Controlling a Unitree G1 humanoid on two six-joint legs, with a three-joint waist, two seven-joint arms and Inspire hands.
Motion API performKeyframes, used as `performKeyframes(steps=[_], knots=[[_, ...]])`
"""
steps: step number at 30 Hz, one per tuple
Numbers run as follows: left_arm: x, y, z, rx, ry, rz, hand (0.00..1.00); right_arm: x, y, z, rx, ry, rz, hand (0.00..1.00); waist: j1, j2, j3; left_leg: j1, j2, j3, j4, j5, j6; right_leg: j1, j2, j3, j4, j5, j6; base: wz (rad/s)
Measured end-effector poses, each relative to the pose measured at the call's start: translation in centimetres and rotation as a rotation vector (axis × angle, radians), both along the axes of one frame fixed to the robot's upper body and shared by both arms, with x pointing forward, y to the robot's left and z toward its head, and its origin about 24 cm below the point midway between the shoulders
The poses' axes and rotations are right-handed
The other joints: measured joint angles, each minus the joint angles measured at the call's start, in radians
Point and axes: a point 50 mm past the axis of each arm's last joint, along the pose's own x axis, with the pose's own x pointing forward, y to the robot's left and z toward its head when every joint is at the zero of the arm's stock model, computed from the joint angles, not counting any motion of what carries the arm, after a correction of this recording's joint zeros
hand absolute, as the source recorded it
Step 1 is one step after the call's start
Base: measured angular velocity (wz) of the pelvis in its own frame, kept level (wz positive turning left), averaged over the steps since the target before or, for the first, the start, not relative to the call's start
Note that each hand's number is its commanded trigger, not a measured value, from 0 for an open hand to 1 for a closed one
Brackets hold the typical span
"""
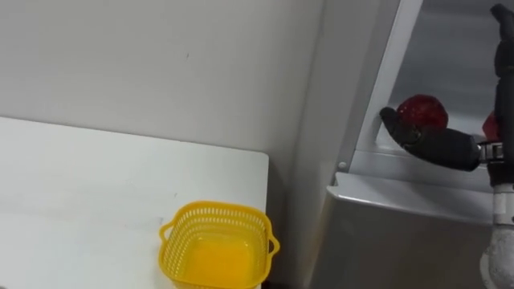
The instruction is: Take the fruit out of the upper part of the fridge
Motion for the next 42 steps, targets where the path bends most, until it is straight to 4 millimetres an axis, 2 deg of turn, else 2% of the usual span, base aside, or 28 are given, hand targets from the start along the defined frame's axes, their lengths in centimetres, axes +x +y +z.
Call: performKeyframes(steps=[5,14,19,21,24,31,42], knots=[[0.1,0.2,0.1,0.010,-0.008,-0.014,0.00,0.2,-0.3,-0.4,0.000,0.020,-0.016,0.00,-0.003,0.002,-0.0004,-0.013,-0.002,-0.012,0.001,0.000,0.000,-0.003,0.000,-0.011,0.002,0.001,-0.001,0.07],[0.7,0.6,0.2,0.016,-0.012,-0.013,0.00,0.6,-2.3,-1.0,-0.078,0.117,-0.090,0.00,0.000,-0.006,-0.0033,-0.012,-0.002,-0.015,0.004,0.000,0.000,-0.007,0.000,-0.011,0.015,0.001,-0.001,0.01],[1.2,1.0,0.4,0.007,-0.031,-0.023,0.00,0.8,-2.7,-1.4,-0.087,0.161,-0.095,0.00,0.001,-0.027,-0.0043,-0.011,-0.002,-0.014,0.005,0.000,0.000,-0.006,0.000,-0.009,0.015,0.001,-0.001,0.00],[1.2,1.3,0.5,0.007,-0.032,-0.027,0.00,0.8,-2.7,-1.5,-0.089,0.168,-0.092,0.00,0.001,-0.032,-0.0025,-0.012,-0.001,-0.014,0.005,0.000,0.000,-0.006,0.000,-0.009,0.015,0.001,-0.001,0.00],[1.3,1.7,0.6,0.012,-0.037,-0.033,0.00,0.9,-2.7,-1.5,-0.091,0.183,-0.085,0.00,0.002,-0.038,-0.0051,-0.012,-0.002,-0.014,0.005,0.000,0.000,-0.005,-0.001,-0.009,0.015,0.001,-0.001,0.00],[1.8,1.7,0.7,0.000,-0.061,-0.046,0.00,1.8,-2.9,-1.3,-0.089,0.232,-0.089,0.00,0.012,-0.025,0.0005,-0.014,-0.002,-0.013,0.007,0.000,0.000,-0.007,0.000,-0.009,0.015,0.001,-0.002,0.00],[1.6,1.8,0.8,0.007,-0.053,-0.051,0.00,2.6,-2.3,-0.7,-0.111,0.260,-0.082,0.00,0.023,-0.021,-0.0034,-0.017,-0.002,-0.018,0.006,0.000,-0.001,-0.008,0.001,-0.011,0.014,0.001,-0.002,0.00]])
